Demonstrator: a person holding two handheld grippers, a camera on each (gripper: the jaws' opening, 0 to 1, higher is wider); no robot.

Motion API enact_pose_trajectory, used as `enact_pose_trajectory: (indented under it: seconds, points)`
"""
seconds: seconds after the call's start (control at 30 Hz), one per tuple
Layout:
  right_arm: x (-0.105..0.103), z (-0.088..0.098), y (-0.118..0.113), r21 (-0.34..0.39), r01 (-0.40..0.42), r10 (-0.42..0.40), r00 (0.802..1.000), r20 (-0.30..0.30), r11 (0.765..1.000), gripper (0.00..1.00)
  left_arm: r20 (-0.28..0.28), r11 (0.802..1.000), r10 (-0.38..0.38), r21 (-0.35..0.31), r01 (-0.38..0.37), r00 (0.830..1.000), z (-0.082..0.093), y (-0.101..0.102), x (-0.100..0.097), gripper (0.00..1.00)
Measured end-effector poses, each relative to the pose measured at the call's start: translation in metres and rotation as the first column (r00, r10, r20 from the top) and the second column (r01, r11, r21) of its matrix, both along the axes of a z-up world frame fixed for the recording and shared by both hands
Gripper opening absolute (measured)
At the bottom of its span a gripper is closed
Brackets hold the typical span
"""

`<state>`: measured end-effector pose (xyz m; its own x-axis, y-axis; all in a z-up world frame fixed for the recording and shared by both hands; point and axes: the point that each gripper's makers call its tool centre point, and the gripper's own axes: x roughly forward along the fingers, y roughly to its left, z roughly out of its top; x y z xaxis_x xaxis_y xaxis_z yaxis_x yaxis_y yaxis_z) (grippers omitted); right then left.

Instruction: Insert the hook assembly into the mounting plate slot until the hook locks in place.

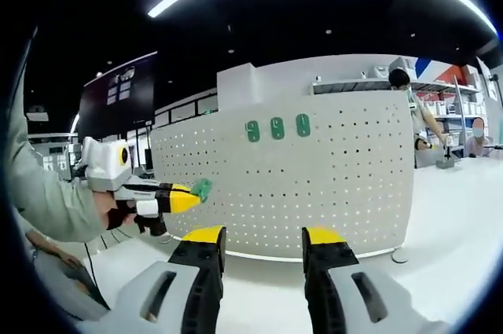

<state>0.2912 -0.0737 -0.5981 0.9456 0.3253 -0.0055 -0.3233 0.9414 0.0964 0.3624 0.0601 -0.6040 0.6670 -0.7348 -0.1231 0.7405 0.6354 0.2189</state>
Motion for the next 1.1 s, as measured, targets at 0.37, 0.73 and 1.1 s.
enact_pose_trajectory:
  seconds: [0.37, 0.73, 1.1]
  points:
    - [0.000, 0.043, 0.039, 0.030, -0.111, 0.108, 0.992, 0.071, 0.993, 0.35, 0.086, 0.999, 0.035, -0.016, -0.034, 0.996, 0.024, 0.019, -0.020, 0.03]
    - [-0.002, 0.062, 0.069, 0.074, -0.212, 0.206, 0.975, 0.081, 0.974, 0.34, 0.121, 0.997, 0.059, -0.064, -0.052, 0.991, 0.038, 0.026, -0.037, 0.03]
    - [-0.004, 0.073, 0.094, 0.087, -0.281, 0.273, 0.957, 0.098, 0.956, 0.32, 0.082, 0.981, 0.073, -0.185, -0.057, 0.994, 0.045, 0.025, -0.049, 0.03]
